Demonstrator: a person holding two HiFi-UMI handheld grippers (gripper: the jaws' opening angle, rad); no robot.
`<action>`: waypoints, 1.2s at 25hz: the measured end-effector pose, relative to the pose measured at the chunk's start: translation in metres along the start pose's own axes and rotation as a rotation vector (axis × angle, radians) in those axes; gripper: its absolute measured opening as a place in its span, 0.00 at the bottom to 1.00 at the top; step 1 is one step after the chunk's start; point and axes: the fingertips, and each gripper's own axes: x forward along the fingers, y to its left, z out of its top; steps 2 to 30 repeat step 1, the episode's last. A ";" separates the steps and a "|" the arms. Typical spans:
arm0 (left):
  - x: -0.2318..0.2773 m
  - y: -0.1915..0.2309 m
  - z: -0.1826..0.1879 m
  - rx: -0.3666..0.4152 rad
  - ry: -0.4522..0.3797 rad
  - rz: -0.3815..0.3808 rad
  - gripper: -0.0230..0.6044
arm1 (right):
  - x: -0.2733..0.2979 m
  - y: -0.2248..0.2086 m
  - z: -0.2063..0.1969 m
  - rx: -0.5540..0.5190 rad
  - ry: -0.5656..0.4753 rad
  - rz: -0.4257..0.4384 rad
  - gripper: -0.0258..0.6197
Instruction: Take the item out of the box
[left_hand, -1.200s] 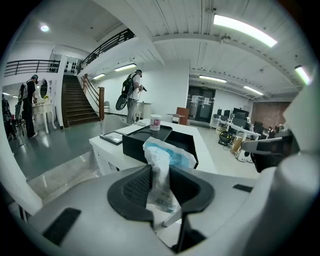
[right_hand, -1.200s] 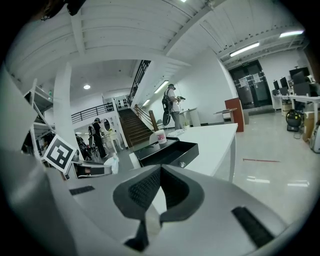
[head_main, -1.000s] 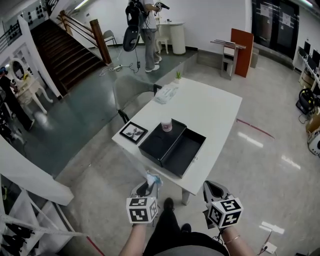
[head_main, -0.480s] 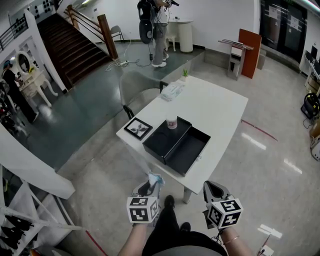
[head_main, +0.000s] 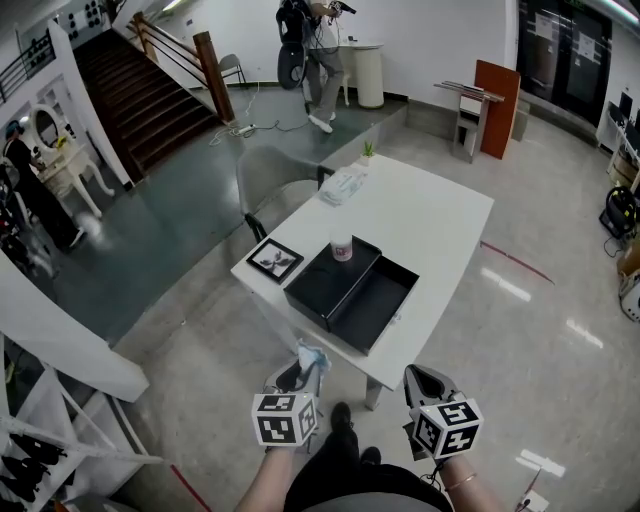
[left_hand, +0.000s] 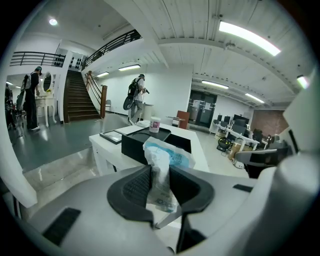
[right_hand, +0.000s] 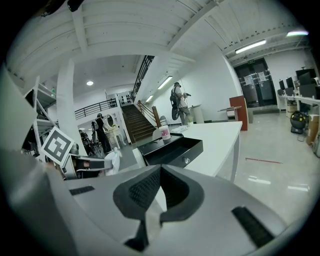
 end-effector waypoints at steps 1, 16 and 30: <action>0.000 -0.001 0.000 -0.001 0.001 -0.002 0.21 | 0.000 0.001 0.000 -0.001 0.001 0.002 0.04; 0.000 -0.001 0.000 -0.001 0.001 -0.002 0.21 | 0.000 0.001 0.000 -0.001 0.001 0.002 0.04; 0.000 -0.001 0.000 -0.001 0.001 -0.002 0.21 | 0.000 0.001 0.000 -0.001 0.001 0.002 0.04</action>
